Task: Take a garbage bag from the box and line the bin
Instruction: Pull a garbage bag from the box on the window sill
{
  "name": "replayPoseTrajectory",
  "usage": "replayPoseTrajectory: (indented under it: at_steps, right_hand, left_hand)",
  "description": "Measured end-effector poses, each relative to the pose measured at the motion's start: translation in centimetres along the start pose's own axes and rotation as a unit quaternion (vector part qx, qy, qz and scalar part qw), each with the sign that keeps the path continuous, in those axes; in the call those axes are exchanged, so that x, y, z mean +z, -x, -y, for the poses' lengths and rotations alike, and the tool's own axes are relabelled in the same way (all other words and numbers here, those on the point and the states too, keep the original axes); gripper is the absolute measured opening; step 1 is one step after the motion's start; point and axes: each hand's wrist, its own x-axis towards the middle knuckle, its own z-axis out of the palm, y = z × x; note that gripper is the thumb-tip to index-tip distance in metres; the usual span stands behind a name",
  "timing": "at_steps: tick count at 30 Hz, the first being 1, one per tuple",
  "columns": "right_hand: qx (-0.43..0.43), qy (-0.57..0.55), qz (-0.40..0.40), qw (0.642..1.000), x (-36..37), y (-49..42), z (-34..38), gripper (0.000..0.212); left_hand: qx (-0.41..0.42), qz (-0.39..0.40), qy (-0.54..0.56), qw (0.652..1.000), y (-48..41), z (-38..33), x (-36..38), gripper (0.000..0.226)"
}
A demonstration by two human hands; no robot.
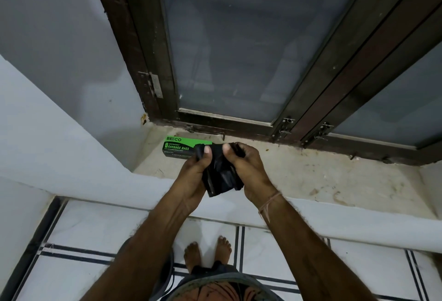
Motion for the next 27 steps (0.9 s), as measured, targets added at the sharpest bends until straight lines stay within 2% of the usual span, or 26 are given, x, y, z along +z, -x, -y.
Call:
replayPoseTrajectory:
  at_steps: [2,5,8,11,14,20,22,27]
  right_hand:
    - [0.015,-0.021,-0.028,0.999,-0.3,-0.5,-0.1,0.020]
    - [0.021,-0.031,-0.046,0.998,-0.5,-0.9,-0.2,0.015]
    - [0.022,-0.040,-0.055,0.997,-0.1,-0.7,0.3,0.026]
    - [0.039,-0.070,0.011,0.997,-0.1,-0.1,0.8,0.034]
    - [0.001,-0.001,0.064,0.998,-0.2,0.3,0.6,0.028]
    - [0.010,0.010,-0.032,0.999,-0.7,-0.8,-0.2,0.018]
    - [0.014,0.011,-0.041,0.999,-0.8,-1.0,-0.1,0.015]
    - [0.031,-0.020,-0.020,0.999,-0.3,-0.5,0.7,0.029]
  left_hand:
    - [-0.007,-0.011,0.009,1.000,0.1,0.0,-0.2,0.053]
    - [-0.010,-0.007,0.024,1.000,0.2,0.2,-0.3,0.043]
    - [-0.022,0.010,0.030,0.999,0.3,0.1,0.0,0.047]
    - [-0.006,0.023,-0.004,1.000,0.6,0.0,0.4,0.054]
    - [0.009,0.014,-0.011,1.000,0.3,0.0,0.2,0.055]
    - [-0.010,-0.004,0.017,1.000,0.2,0.4,-0.9,0.051]
    - [-0.012,-0.006,0.032,0.999,0.3,0.4,-0.9,0.048]
    - [-0.005,0.004,0.005,1.000,0.4,0.2,0.2,0.042]
